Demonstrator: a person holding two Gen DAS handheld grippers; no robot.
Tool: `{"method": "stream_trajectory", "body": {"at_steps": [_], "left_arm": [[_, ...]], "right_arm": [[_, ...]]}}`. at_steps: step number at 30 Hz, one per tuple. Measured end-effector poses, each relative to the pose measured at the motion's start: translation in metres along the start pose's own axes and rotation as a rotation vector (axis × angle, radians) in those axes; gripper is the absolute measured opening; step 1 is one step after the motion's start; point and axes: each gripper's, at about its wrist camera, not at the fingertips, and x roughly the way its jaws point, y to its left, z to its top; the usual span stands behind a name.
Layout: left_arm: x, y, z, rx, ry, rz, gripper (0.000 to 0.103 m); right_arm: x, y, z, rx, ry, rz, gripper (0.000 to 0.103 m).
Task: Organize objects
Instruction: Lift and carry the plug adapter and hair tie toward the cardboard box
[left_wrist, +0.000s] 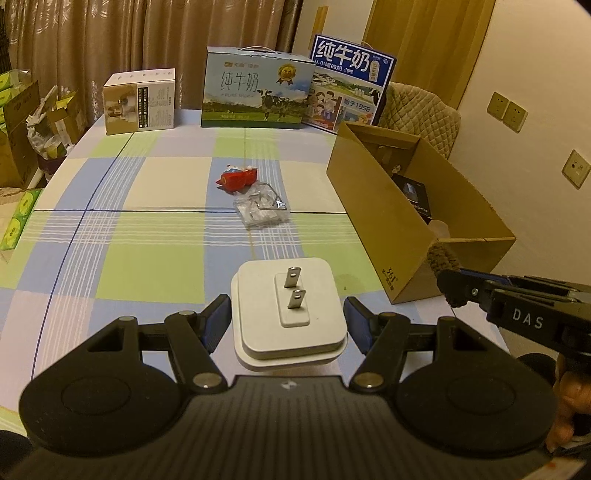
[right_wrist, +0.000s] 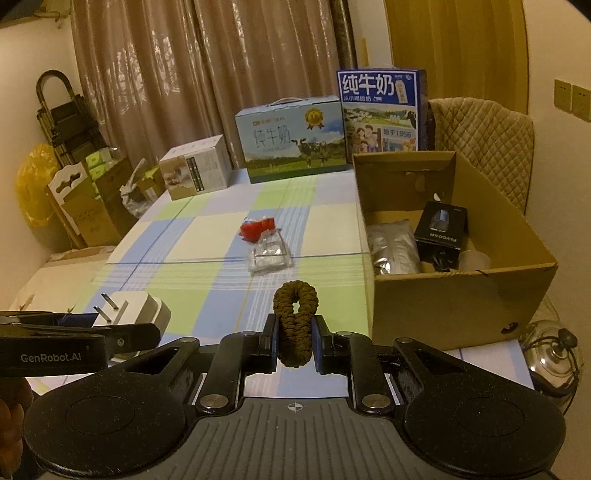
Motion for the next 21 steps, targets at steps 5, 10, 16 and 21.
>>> {"method": "stream_trajectory", "body": {"at_steps": [5, 10, 16, 21], "left_arm": [[-0.003, -0.004, 0.000, 0.004, -0.001, -0.009, 0.062], [-0.002, -0.005, 0.000, 0.007, -0.001, -0.006, 0.062], [-0.001, -0.007, 0.002, 0.014, 0.002, -0.007, 0.062], [0.003, -0.014, 0.005, 0.029, 0.005, -0.010, 0.062]], "right_arm": [[-0.001, -0.003, -0.002, 0.005, 0.001, -0.003, 0.014], [0.000, -0.006, -0.003, 0.009, 0.002, -0.006, 0.014], [-0.003, -0.017, -0.001, 0.021, -0.007, -0.018, 0.014], [-0.008, -0.033, 0.003, 0.035, -0.018, -0.042, 0.014]]}}
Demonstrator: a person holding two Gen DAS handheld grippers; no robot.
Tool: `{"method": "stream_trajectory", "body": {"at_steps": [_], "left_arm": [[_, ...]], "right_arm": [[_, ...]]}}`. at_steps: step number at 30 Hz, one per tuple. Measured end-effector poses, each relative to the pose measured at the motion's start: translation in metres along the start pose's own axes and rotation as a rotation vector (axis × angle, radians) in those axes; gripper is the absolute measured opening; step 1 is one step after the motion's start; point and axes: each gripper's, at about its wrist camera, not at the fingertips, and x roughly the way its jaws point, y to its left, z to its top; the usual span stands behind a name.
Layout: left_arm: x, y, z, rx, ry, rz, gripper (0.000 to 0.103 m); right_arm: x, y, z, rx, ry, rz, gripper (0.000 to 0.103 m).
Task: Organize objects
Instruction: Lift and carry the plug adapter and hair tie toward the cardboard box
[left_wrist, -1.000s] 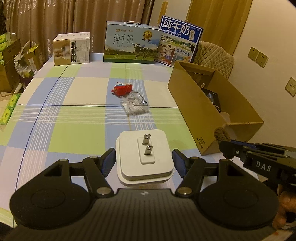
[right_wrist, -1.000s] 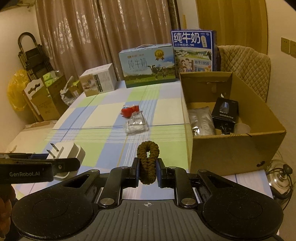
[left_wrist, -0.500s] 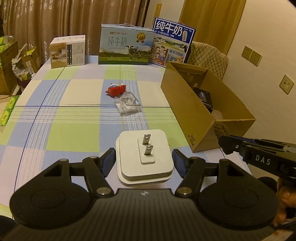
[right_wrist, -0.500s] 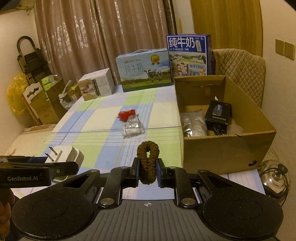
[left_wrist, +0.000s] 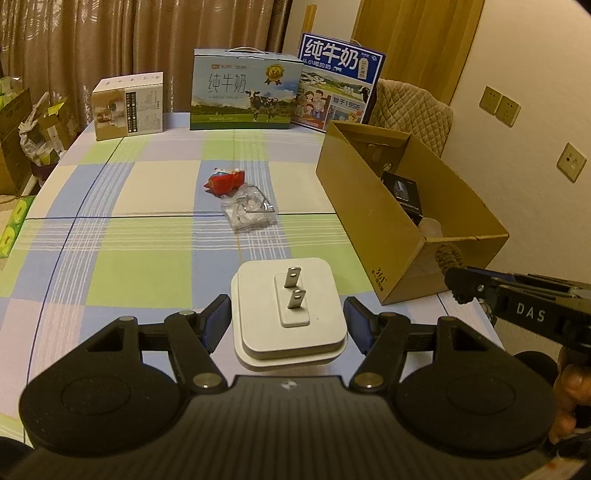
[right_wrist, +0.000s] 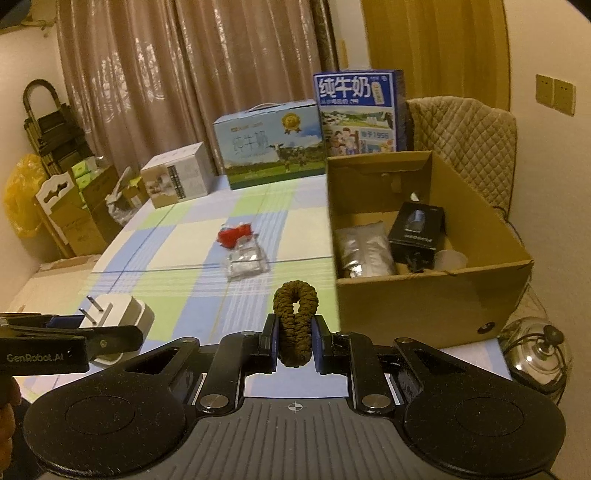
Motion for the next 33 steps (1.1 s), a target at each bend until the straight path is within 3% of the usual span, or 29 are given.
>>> {"method": "stream_trajectory", "body": {"at_steps": [18, 33], "left_arm": [[0.041, -0.085, 0.056, 0.096, -0.010, -0.139, 0.062], [0.109, -0.145, 0.113, 0.139, -0.023, -0.177, 0.062]], "right_arm": [[-0.017, -0.096, 0.046, 0.038, -0.061, -0.138, 0.014], [0.020, -0.143, 0.084, 0.057, -0.058, -0.145, 0.014]]}}
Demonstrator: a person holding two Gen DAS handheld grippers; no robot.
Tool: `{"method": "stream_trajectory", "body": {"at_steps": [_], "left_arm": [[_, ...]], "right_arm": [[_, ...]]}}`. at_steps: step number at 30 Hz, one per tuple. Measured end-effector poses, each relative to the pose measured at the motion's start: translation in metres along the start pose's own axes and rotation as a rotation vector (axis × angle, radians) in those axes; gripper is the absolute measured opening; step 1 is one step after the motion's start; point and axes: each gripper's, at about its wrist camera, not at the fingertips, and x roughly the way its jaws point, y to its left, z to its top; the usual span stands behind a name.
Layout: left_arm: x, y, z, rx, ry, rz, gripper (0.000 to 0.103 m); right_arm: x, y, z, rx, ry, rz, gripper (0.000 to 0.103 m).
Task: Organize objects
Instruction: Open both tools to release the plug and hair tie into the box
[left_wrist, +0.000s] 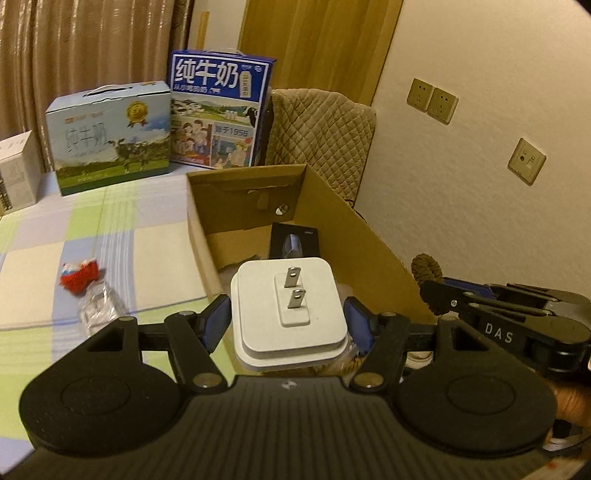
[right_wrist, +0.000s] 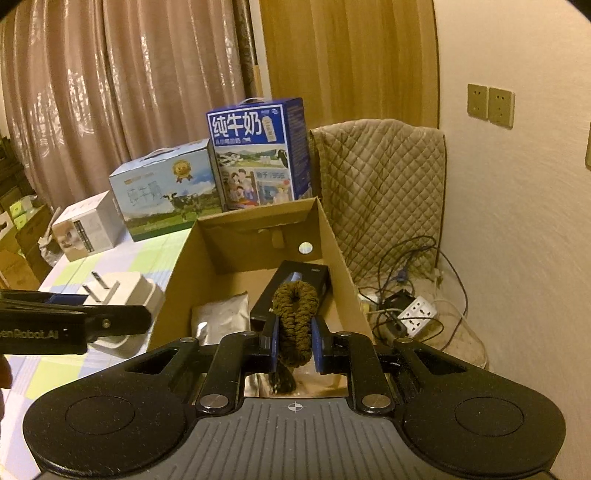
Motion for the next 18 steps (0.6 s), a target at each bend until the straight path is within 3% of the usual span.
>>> {"method": "stream_trajectory", "body": {"at_steps": [4, 5, 6, 18], "left_arm": [[0.017, -0.004, 0.008, 0.013, -0.003, -0.006, 0.065], [0.020, -0.005, 0.010, 0.016, -0.006, -0.003, 0.075], [0.021, -0.005, 0.011, 0.019, -0.013, 0.007, 0.079], [0.014, 0.024, 0.002, -0.060, -0.006, 0.043, 0.079]], "right_arm": [[0.008, -0.005, 0.001, 0.007, 0.006, -0.001, 0.014], [0.009, -0.006, 0.000, 0.010, 0.007, 0.000, 0.014], [0.010, -0.006, 0.000, 0.012, 0.008, 0.000, 0.014], [0.012, -0.006, -0.005, 0.026, 0.017, 0.019, 0.014]]}}
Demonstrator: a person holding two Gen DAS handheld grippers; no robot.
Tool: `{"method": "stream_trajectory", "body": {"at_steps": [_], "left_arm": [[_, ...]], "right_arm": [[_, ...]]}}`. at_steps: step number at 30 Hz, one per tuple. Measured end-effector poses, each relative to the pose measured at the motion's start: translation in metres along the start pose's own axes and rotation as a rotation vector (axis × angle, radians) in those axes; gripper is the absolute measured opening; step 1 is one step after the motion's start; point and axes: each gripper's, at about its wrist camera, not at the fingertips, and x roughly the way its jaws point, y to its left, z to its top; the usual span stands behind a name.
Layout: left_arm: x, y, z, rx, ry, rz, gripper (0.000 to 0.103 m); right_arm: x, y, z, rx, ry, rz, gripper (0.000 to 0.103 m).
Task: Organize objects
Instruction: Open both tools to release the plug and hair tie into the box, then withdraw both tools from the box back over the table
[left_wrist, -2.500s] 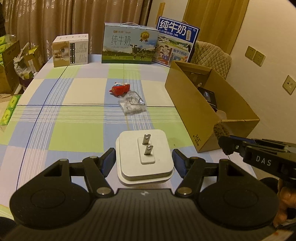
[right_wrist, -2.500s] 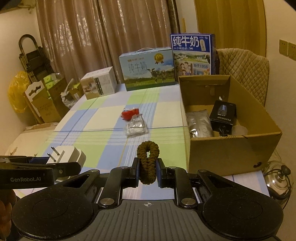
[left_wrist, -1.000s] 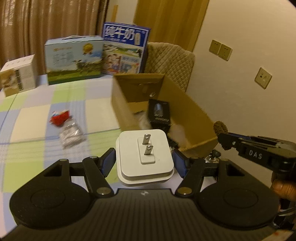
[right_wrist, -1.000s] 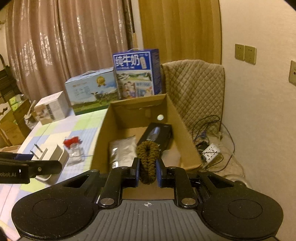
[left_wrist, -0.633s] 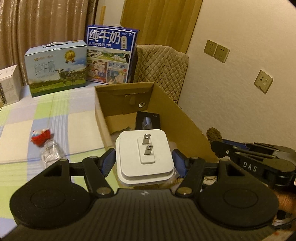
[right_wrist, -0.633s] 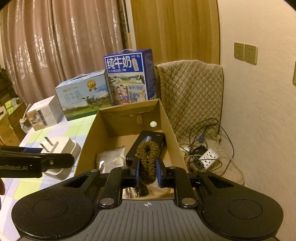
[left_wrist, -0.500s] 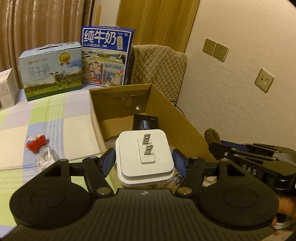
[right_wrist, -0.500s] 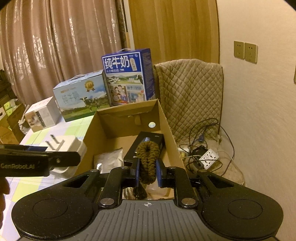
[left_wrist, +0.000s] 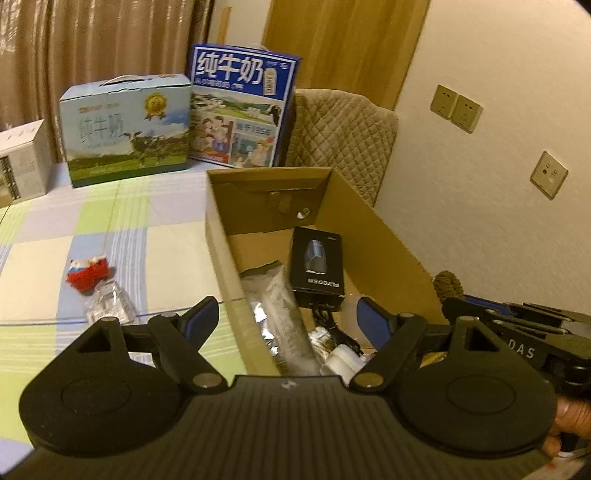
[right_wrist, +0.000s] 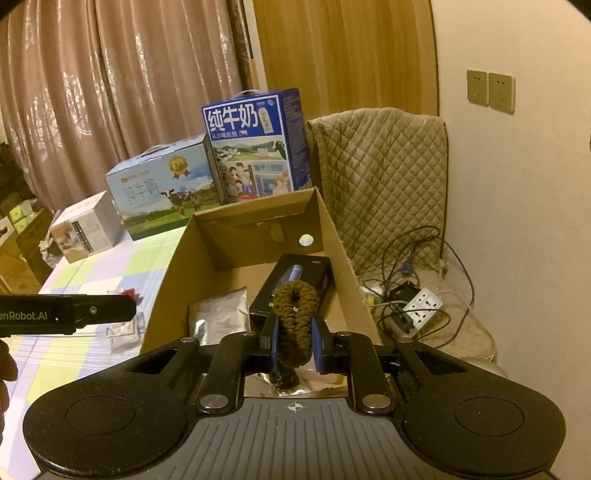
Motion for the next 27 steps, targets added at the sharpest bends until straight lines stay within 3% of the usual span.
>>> {"method": "stream_trajectory", "body": {"at_steps": [14, 15, 16, 17, 18, 19, 27], "left_arm": [[-0.013, 0.009, -0.010, -0.030, -0.003, 0.016, 0.079], [-0.013, 0.009, -0.010, -0.031, -0.004, 0.016, 0.079], [-0.014, 0.010, -0.010, -0.032, -0.004, 0.016, 0.079], [-0.014, 0.011, -0.010, -0.035, -0.005, 0.016, 0.079], [-0.015, 0.012, -0.010, -0.037, -0.005, 0.017, 0.079], [-0.015, 0.013, -0.011, -0.039, -0.006, 0.018, 0.079], [-0.026, 0.031, -0.017, -0.072, -0.015, 0.043, 0.079]], "right_arm": [[-0.004, 0.009, 0.010, -0.003, -0.024, 0.031, 0.015], [-0.004, 0.009, 0.012, -0.001, -0.028, 0.043, 0.018], [-0.003, 0.010, 0.013, 0.000, -0.031, 0.060, 0.038], [-0.003, 0.010, 0.014, 0.006, -0.038, 0.073, 0.049], [-0.005, 0.009, 0.014, 0.019, -0.056, 0.082, 0.070], [-0.007, 0.008, 0.014, 0.030, -0.075, 0.085, 0.074], [-0.020, 0.003, 0.010, 0.072, -0.086, 0.071, 0.074]]}}
